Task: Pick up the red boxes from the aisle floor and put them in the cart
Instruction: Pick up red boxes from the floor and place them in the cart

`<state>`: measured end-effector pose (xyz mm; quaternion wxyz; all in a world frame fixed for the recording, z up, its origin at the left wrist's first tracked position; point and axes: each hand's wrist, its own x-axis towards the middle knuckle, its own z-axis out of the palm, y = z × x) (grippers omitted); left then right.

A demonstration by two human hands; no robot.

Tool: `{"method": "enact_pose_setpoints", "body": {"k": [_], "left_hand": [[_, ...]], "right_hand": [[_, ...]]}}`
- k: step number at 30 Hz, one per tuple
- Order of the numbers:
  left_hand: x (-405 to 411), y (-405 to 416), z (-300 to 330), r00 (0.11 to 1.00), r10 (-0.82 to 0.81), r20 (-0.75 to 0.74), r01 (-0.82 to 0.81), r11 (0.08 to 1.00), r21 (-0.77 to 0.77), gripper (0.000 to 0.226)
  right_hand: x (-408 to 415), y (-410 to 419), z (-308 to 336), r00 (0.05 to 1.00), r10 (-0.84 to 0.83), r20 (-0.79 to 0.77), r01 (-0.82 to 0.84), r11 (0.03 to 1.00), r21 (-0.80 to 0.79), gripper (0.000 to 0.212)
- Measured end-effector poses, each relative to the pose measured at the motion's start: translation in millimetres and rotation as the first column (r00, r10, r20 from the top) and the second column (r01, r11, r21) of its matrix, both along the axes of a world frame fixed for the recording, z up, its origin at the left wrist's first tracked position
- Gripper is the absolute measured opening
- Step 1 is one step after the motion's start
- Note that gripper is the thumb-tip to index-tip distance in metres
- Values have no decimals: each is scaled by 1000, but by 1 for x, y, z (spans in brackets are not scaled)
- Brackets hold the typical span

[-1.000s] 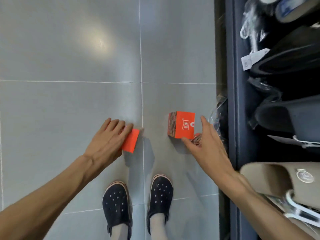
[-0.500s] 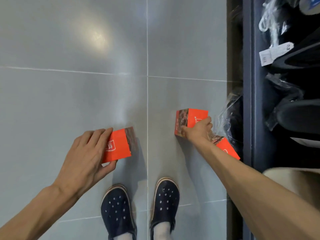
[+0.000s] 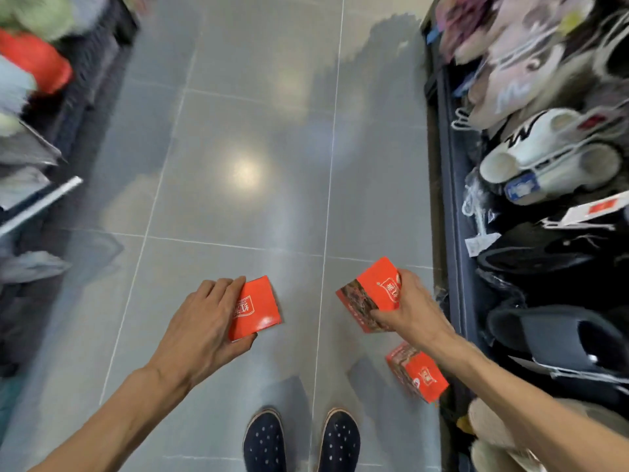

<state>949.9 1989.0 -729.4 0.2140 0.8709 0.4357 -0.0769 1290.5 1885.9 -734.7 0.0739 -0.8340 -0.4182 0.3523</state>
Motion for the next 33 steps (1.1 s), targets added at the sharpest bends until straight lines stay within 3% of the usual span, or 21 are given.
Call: {"method": "enact_pose_setpoints", "body": {"k": [3, 6, 13, 17, 22, 26, 29, 33], "left_hand": [[-10, 21, 98, 999, 15, 42, -17, 998, 63, 89], [-22, 36, 205, 998, 0, 65, -11, 987, 159, 86], [-72, 29, 454, 992, 37, 123, -73, 949, 305, 90], [-108, 0, 567, 988, 66, 139, -116, 913, 391, 91], [-159, -50, 653, 970, 201, 139, -243, 848, 471, 88], [-205, -114, 690, 913, 377, 158, -402, 761, 509, 89], [-239, -184, 708, 834, 522, 180, -530, 668, 522, 88], [-281, -303, 724, 669, 725, 163, -686, 518, 511, 87]], "right_hand": [[-9, 26, 109, 993, 115, -18, -113, 991, 72, 71], [-19, 49, 223, 980, 196, -32, -187, 966, 179, 61], [-64, 68, 486, 899, 434, 55, -427, 843, 326, 66], [-99, 60, 606, 846, 532, 43, -501, 763, 409, 89], [-152, 50, 701, 739, 670, 72, -604, 613, 509, 73], [-202, 49, 742, 590, 791, 163, -736, 444, 512, 94], [-251, 34, 763, 428, 869, 248, -821, 260, 508, 100], [-329, -9, 787, 212, 947, 242, -850, 57, 523, 75]]}}
